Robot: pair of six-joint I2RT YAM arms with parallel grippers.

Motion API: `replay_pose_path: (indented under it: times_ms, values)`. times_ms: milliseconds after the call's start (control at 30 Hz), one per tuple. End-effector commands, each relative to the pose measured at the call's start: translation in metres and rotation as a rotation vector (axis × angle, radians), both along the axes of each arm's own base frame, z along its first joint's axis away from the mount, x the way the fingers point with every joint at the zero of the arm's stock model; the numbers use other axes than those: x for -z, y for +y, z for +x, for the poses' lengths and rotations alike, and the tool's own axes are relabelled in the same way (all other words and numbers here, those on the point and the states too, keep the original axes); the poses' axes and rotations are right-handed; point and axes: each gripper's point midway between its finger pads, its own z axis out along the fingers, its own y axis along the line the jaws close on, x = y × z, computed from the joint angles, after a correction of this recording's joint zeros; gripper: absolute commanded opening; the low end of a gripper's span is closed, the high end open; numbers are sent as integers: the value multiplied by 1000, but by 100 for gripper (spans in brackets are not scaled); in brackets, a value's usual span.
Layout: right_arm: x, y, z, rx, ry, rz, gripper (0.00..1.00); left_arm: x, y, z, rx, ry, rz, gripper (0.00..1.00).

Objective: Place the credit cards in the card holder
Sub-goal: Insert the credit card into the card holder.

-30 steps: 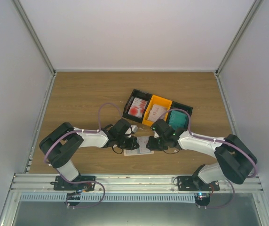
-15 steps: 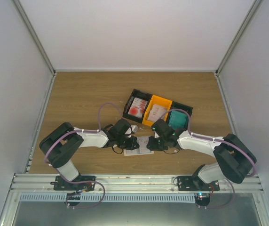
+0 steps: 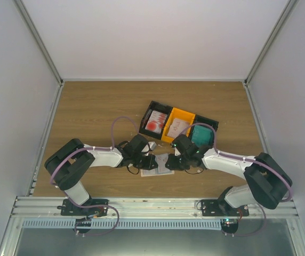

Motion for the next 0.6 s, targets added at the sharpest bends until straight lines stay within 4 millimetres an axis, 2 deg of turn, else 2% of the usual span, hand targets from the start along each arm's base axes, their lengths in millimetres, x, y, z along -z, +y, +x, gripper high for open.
replay_pose_path:
  times_ms: [0, 367, 567]
  values:
    - [-8, 1, 5, 17, -18, 17, 19, 56, 39, -13, -49, 52, 227, 0]
    - [-12, 3, 7, 8, -29, 20, 19, 56, 39, -13, -47, 53, 227, 0]
    - [-7, -12, 10, 39, -40, -65, 26, 56, 38, -14, -47, 55, 226, 0]
